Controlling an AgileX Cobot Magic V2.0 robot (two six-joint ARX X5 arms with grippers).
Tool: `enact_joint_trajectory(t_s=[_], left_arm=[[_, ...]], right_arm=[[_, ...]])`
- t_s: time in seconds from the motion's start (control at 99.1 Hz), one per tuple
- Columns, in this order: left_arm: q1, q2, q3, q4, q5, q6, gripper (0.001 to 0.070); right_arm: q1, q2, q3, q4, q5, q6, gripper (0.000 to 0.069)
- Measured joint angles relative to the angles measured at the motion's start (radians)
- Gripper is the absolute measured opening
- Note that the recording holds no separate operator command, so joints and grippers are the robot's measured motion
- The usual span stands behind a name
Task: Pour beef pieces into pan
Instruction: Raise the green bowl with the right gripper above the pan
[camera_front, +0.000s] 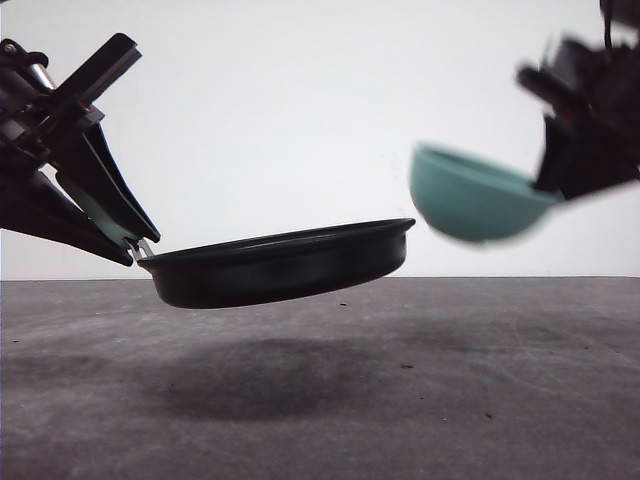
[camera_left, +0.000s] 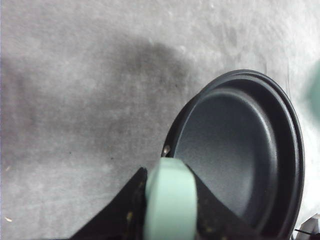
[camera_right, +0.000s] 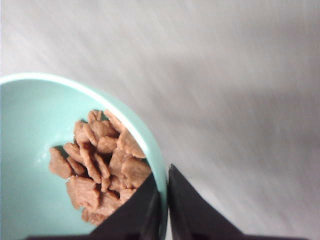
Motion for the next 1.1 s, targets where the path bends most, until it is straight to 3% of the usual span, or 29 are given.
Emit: enact_joint_trajectory(t_s=[0.192,0.323,0.646,0.968,1.1], left_arm=[[-0.019,0.001,0.017,-0.004,-0.018,0.000,0.0060],[-0.019,0.002,0.070,-0.045,-0.019,0.006,0.0060],[-0.019,0.050,0.225,-0.254,-0.023,0.140,0.0060],[-0.025,0.050,0.253,-0.262,-0.021,0.153,0.0060],[-0.040,0.050,0.253,-0.259,-0.018,0.153,0.0060]], right_arm=[[0.164,-0.111,0.000,0.109,0.074,0.047,0.0010],[0.309,-0.120,0.000,0.144,0.230,0.048,0.0010],[0.611,-0.118,0.000,0.223,0.627,-0.003,0.0010],[0.735,-0.118,0.000,0.241,1.077,-0.156,0.0010],[0.740,-0.116,0.000,0.254,1.129,-0.211,0.0010]])
